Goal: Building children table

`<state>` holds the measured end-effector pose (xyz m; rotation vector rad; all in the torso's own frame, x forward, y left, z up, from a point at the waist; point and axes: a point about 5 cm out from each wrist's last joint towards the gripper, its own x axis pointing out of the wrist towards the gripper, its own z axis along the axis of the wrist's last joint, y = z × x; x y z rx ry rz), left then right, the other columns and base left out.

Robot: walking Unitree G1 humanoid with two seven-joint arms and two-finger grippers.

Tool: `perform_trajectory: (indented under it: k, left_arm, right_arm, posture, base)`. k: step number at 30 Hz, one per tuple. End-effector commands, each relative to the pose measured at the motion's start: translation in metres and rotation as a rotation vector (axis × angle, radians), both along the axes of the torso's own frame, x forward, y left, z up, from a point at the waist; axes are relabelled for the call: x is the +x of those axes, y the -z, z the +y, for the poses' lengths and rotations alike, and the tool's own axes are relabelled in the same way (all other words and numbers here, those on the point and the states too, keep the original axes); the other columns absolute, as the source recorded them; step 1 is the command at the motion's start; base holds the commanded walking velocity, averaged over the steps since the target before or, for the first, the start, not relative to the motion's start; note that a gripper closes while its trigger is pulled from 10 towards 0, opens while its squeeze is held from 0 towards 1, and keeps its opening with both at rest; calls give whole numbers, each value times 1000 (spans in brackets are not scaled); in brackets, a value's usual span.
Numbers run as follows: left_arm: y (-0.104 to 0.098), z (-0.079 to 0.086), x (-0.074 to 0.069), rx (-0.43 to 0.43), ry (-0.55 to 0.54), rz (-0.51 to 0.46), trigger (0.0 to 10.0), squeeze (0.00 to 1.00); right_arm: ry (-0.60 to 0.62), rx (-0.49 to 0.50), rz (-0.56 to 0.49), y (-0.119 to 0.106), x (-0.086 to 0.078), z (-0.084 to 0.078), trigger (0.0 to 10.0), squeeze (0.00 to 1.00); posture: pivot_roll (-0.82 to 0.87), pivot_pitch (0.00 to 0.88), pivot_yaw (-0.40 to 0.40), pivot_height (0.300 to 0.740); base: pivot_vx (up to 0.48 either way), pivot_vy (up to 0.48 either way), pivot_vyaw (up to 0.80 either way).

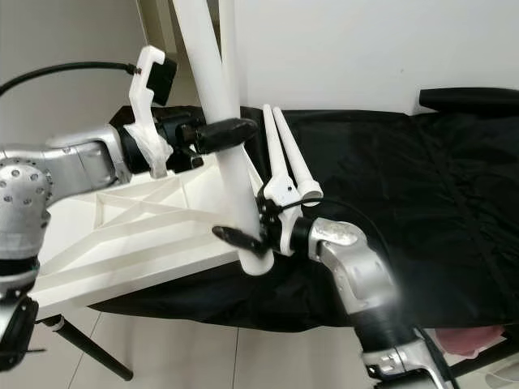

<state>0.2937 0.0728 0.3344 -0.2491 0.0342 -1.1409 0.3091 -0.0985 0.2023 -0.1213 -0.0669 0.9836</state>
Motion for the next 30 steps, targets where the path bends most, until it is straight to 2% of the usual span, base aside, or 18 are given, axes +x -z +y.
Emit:
perform_trajectory:
  k: [1, 5, 9, 12, 16, 17, 19, 20, 24, 26, 28, 30]
  left_arm:
    - [-10, -12, -1, -54, 82, 42, 10000, 0]
    - [-13, -11, 4, -64, 49, 58, 10000, 0]
    - [-17, -13, 14, -68, -24, 64, 10000, 0]
    - [-19, -18, 27, -82, -137, 56, 10000, 0]
    - [-19, -19, 31, -78, -169, 51, 10000, 0]
    - [-19, -22, 36, -71, -233, 27, 10000, 0]
    - [-20, -23, 39, -64, -275, 8, 10000, 0]
    - [-20, -23, 39, -64, -275, 8, 10000, 0]
    - [-25, -33, 46, -76, -358, -20, 10000, 0]
    - [-25, -33, 46, -76, -358, -20, 10000, 0]
    - [-25, -40, 51, -79, -428, -36, 10000, 0]
    - [-24, -43, 52, -78, -455, -44, 10000, 0]
  right_arm:
    - [99, 20, -29, -7, 9, 1, 10000, 0]
    - [119, 27, -38, -9, 12, 4, 10000, 0]
    - [202, 27, -69, -13, 20, 10, 10000, 0]
    - [322, 40, -101, -18, 30, 20, 10000, 0]
    - [352, 38, -110, -18, 31, 22, 10000, 0]
    - [421, 34, -113, -17, 35, 24, 10000, 0]
    - [467, 29, -115, -16, 38, 26, 10000, 0]
    - [467, 29, -115, -16, 38, 26, 10000, 0]
    - [612, 36, -136, -16, 45, 27, 10000, 0]
    - [612, 36, -136, -16, 45, 27, 10000, 0]
    - [707, 35, -146, -14, 50, 27, 10000, 0]
    - [741, 35, -143, -11, 51, 27, 10000, 0]
  posture:
    - [9, 0, 69, 740]
    - [8, 0, 73, 740]
    - [6, 0, 70, 740]
    - [1, 0, 66, 740]
    - [-1, 0, 65, 740]
    - [-2, 0, 61, 740]
    - [-2, 0, 61, 740]
    - [-2, 0, 61, 740]
    - [-1, 0, 57, 740]
    - [-1, 0, 57, 740]
    - [-4, 0, 57, 740]
    - [-4, 0, 57, 740]
  base:
    - [0, 0, 0]
    - [0, 0, 0]
    - [0, 0, 0]
    - [0, 0, 0]
    - [0, 0, 0]
    - [0, 0, 0]
    - [0, 0, 0]
    - [0, 0, 0]
    - [0, 0, 0]
    - [0, 0, 0]
    - [0, 0, 0]
    - [0, 0, 0]
